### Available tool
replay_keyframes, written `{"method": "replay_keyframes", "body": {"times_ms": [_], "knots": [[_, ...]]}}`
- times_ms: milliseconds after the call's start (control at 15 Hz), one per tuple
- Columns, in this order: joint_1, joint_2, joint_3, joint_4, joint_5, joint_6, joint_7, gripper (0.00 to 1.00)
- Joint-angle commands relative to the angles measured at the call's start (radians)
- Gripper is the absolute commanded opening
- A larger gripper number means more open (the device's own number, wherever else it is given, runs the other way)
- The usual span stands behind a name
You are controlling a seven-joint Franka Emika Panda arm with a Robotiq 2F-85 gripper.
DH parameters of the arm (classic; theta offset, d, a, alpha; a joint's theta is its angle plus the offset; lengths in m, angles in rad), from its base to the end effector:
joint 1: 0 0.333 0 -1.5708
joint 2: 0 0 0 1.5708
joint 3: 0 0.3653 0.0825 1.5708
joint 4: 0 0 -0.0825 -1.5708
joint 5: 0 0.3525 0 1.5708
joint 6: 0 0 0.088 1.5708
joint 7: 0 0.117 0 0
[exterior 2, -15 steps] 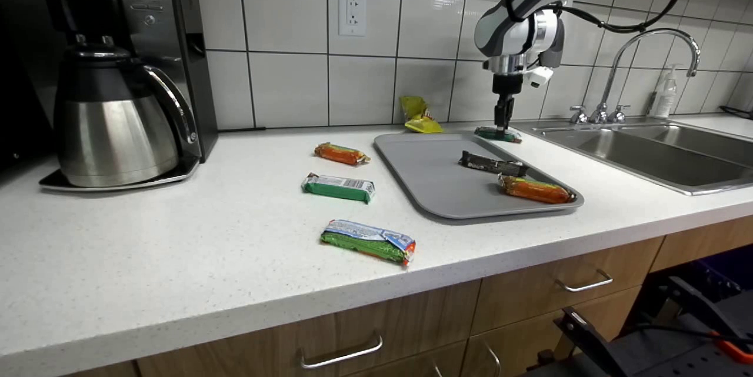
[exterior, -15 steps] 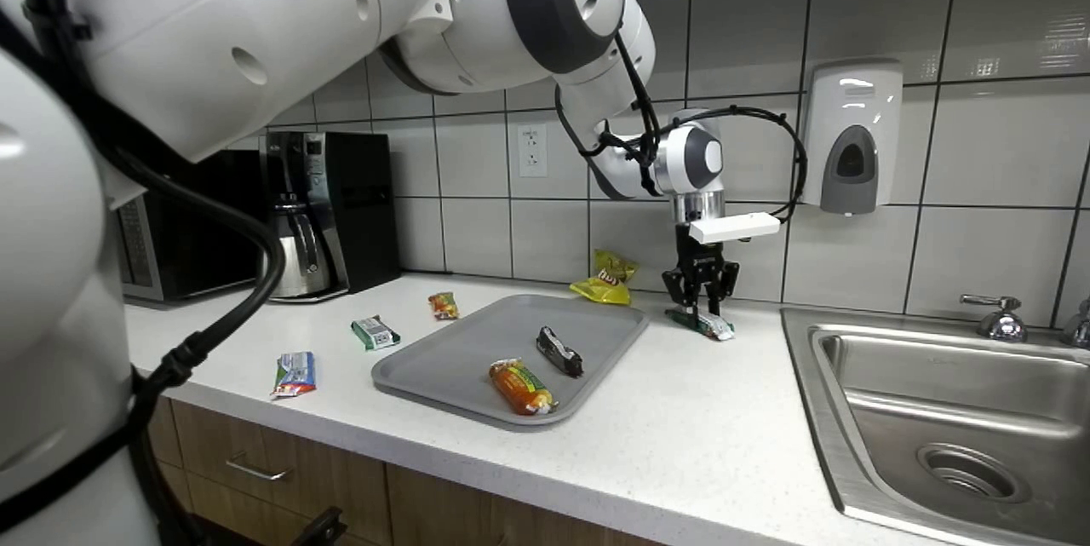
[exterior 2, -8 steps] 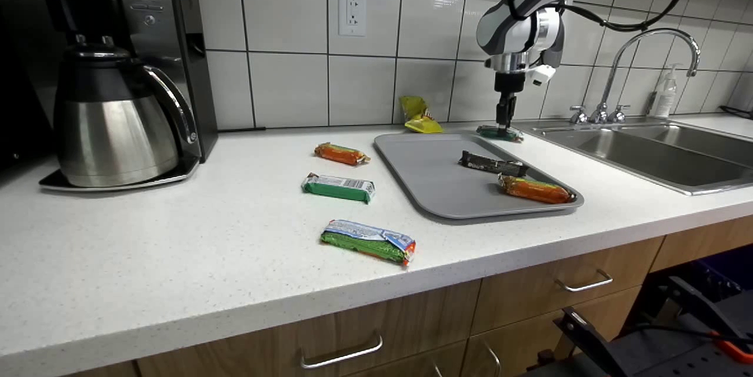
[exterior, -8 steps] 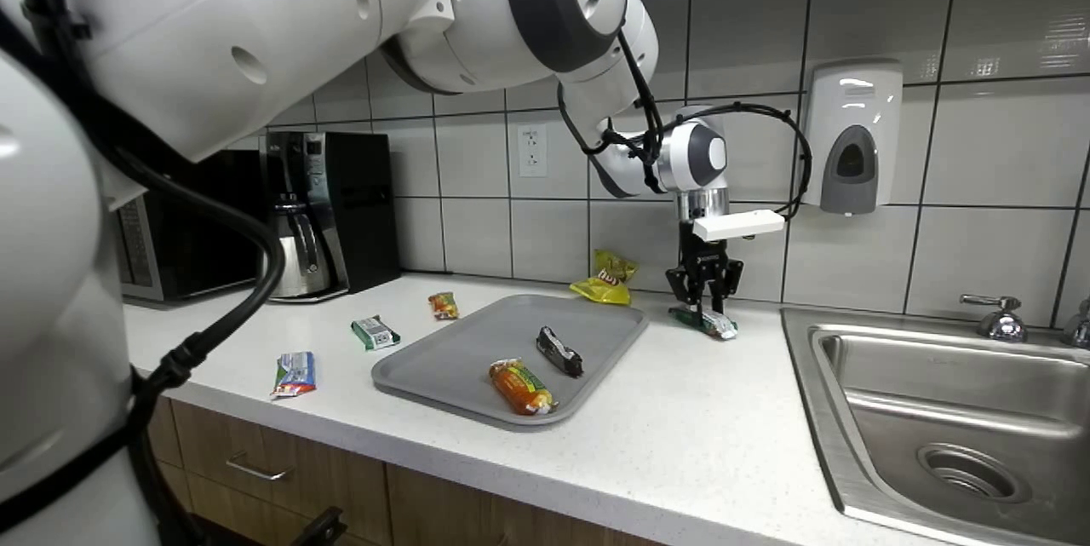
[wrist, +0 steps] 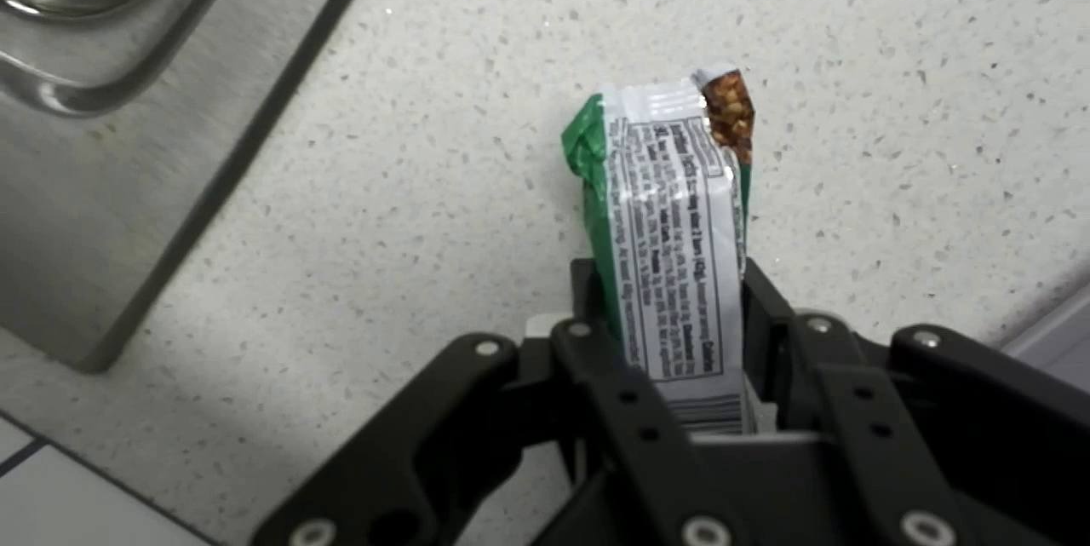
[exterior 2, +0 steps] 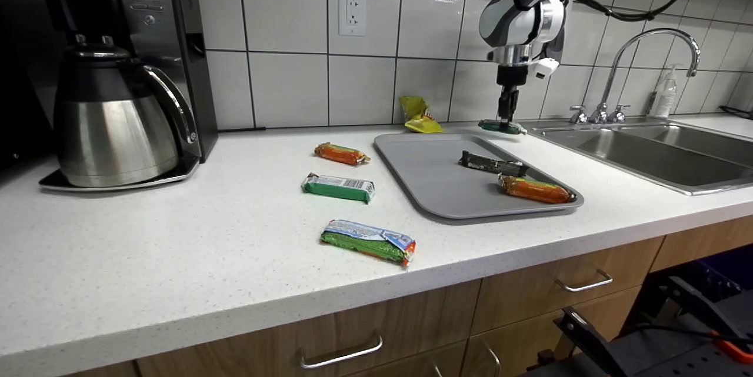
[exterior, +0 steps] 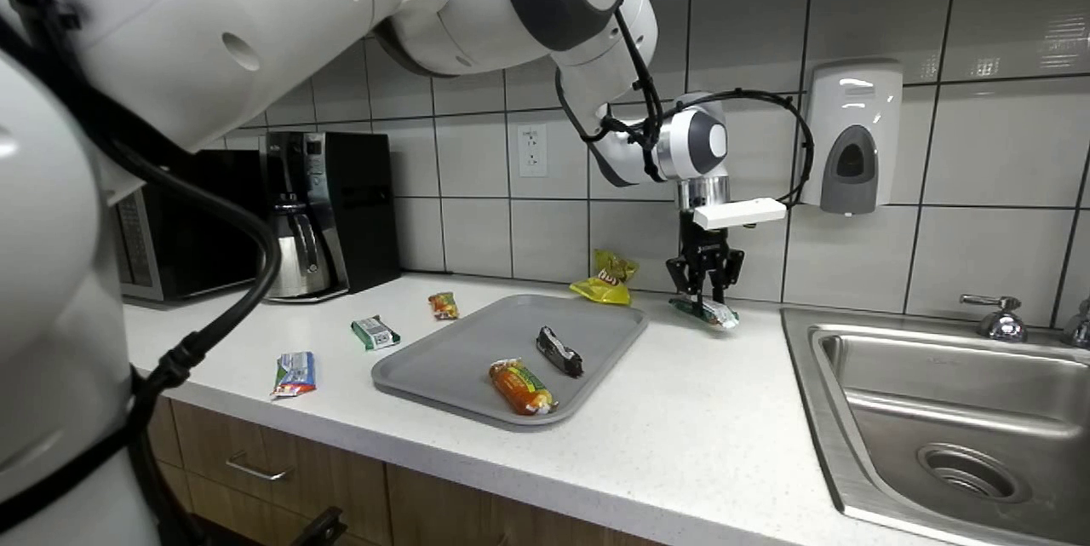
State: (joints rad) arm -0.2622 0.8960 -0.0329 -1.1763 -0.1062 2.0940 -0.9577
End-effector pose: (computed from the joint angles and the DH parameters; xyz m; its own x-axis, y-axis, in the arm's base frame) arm 0.7434 -0.2236 0.2853 0.7465 0.6597 -0.0865 0.6653 -0.7420 0.0830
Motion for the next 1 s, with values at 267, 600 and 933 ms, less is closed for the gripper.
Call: {"method": "replay_keyframes", "body": {"times_ms": [267, 600, 933], "knots": [[0.011, -0.163, 0.017, -0.227, -0.004, 0.044, -0.009, 0.14], [0.030, -0.242, 0.020, -0.364, -0.006, 0.090, -0.002, 0.14], [0.048, -0.316, 0.023, -0.490, -0.004, 0.121, 0.002, 0.14]]}}
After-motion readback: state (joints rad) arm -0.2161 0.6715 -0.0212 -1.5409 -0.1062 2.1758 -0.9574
